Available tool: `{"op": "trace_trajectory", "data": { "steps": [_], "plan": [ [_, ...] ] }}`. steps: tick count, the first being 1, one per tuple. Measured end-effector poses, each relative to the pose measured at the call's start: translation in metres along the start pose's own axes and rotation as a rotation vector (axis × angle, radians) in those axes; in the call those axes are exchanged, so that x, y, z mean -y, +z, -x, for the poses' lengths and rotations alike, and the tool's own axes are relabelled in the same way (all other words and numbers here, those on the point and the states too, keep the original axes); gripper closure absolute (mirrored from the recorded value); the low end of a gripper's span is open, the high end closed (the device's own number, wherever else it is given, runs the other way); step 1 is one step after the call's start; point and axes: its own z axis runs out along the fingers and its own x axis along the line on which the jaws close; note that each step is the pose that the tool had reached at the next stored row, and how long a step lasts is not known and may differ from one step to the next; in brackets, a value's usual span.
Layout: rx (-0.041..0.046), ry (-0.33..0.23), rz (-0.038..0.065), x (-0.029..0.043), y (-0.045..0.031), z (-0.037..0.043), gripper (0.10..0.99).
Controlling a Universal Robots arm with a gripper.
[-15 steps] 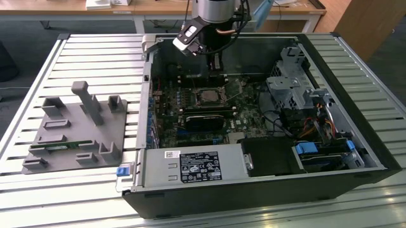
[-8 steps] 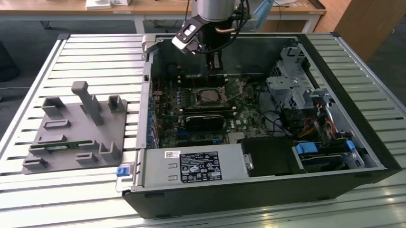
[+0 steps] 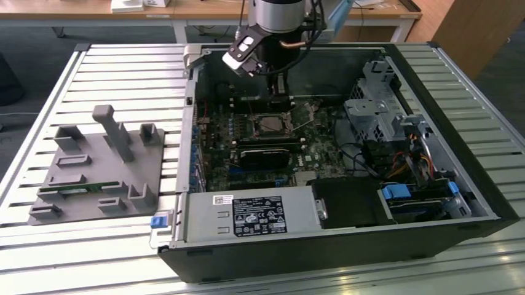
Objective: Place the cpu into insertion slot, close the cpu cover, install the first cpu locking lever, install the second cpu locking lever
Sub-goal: 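Close the cpu cover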
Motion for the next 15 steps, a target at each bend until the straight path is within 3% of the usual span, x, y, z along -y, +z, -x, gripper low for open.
{"op": "trace_trajectory", "data": {
  "steps": [7,15],
  "plan": [
    [-0.0012,0.000,-0.003,-0.0174,0.0017,0.0001,0.980],
    [-0.0031,0.000,-0.004,-0.0204,0.0029,0.0000,0.980]
  ]
}}
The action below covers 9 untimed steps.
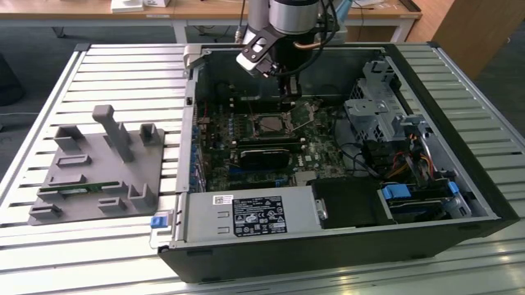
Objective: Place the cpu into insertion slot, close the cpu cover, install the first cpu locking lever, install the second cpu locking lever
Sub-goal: 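Close the cpu cover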
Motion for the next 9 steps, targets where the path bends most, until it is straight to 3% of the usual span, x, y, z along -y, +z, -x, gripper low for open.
{"op": "trace_trajectory", "data": {
  "steps": [9],
  "plan": [
    [0.0000,0.000,-0.001,-0.0022,0.0009,0.0000,0.980]
  ]
}}
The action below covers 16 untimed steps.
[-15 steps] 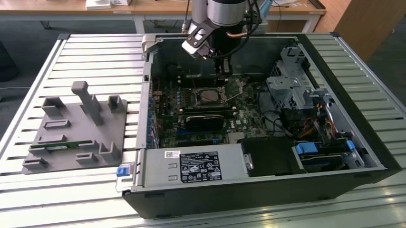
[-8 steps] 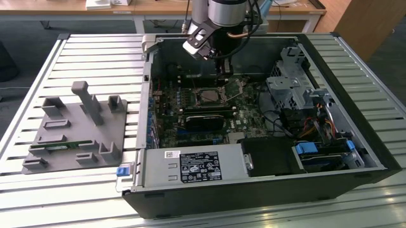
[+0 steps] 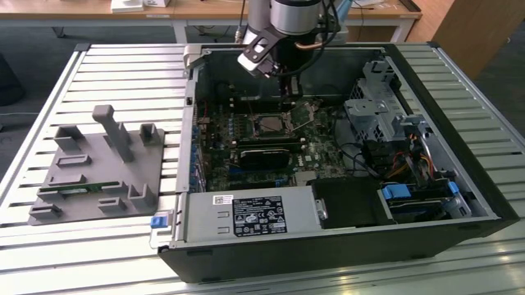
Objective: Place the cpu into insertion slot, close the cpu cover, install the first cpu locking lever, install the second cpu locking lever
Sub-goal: 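Close the cpu cover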
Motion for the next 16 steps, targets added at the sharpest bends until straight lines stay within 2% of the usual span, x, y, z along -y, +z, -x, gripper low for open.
{"op": "trace_trajectory", "data": {
  "steps": [14,16],
  "plan": [
    [-0.0002,0.000,-0.003,-0.0098,0.0038,-0.0002,0.980],
    [-0.0044,0.000,-0.003,-0.0109,0.0046,-0.0001,0.980]
  ]
}}
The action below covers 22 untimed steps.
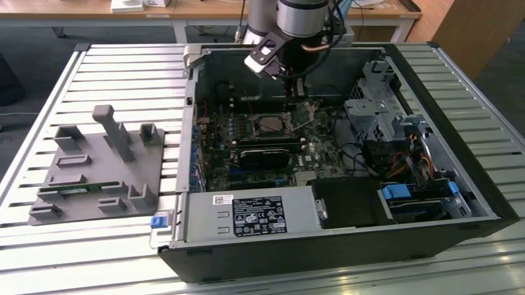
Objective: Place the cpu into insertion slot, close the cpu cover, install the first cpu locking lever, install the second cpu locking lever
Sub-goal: 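Close the cpu cover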
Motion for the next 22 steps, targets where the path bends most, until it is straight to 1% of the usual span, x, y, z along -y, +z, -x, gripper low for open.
{"op": "trace_trajectory", "data": {
  "steps": [2,3,4,7,13,22],
  "plan": [
    [-0.0185,0.001,0.000,-0.0008,0.0007,-0.0001,0.980],
    [-0.0233,0.001,-0.001,-0.0012,0.0011,-0.0001,0.980],
    [-0.0260,0.001,-0.001,-0.0016,0.0016,-0.0001,0.980],
    [-0.0261,0.001,-0.002,-0.0038,0.0025,-0.0001,0.980],
    [-0.0262,0.001,-0.003,-0.0115,0.0037,-0.0002,0.980],
    [-0.0263,0.001,-0.003,-0.0199,0.0046,-0.0003,0.980]
  ]
}}
